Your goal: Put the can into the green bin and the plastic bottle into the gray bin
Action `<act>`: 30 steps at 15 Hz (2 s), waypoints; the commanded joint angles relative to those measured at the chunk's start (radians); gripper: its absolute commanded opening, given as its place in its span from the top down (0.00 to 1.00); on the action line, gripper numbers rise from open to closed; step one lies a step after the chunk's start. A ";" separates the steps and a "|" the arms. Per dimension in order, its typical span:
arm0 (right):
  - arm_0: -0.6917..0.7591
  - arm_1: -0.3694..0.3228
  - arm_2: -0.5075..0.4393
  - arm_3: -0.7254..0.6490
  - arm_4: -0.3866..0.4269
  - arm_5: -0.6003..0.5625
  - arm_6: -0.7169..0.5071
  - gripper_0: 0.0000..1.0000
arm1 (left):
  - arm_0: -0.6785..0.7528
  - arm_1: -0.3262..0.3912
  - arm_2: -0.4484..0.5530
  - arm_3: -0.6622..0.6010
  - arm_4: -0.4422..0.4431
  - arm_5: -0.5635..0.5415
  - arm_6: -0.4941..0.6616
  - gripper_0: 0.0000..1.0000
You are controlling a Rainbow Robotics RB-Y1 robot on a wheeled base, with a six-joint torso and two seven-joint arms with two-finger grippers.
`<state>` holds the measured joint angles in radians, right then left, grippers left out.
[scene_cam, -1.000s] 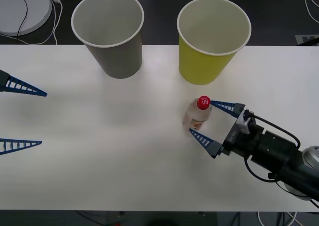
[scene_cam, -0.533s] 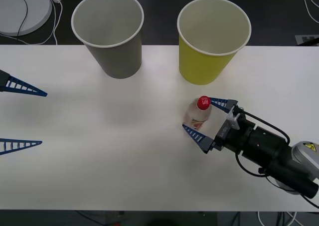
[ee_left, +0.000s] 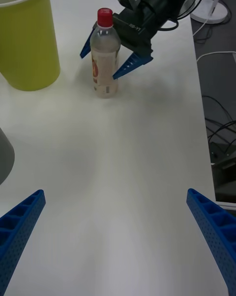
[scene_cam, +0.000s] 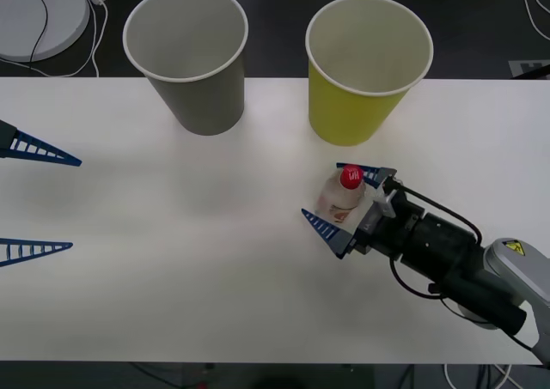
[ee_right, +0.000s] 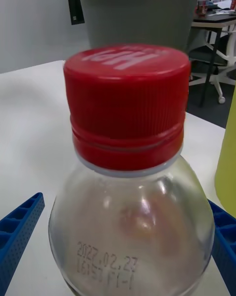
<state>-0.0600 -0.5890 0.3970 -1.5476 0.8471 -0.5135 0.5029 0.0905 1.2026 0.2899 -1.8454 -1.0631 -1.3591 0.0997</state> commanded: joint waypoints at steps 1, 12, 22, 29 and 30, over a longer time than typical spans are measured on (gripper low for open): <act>-0.006 0.000 0.009 0.000 0.000 0.012 -0.004 0.00 | 0.000 0.000 0.000 0.000 0.000 0.000 0.000 0.00; -0.006 -0.003 0.016 0.000 0.001 0.030 -0.018 1.00 | 0.000 0.000 0.000 0.000 0.000 0.000 0.000 0.00; -0.006 -0.046 -0.001 -0.002 -0.051 -0.019 -0.037 1.00 | 0.000 0.000 0.000 0.000 0.000 0.000 0.000 0.00; 0.009 -0.104 -0.010 -0.068 -0.135 -0.048 -0.066 1.00 | 0.000 0.000 0.000 0.000 0.000 0.000 0.000 0.00; 0.014 -0.120 -0.010 -0.088 -0.151 -0.048 -0.073 1.00 | 0.000 0.000 0.000 0.000 0.000 0.000 0.000 0.00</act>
<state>-0.0496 -0.6980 0.3868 -1.6204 0.7077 -0.5618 0.4352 0.0905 1.2026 0.2899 -1.8454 -1.0631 -1.3591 0.0997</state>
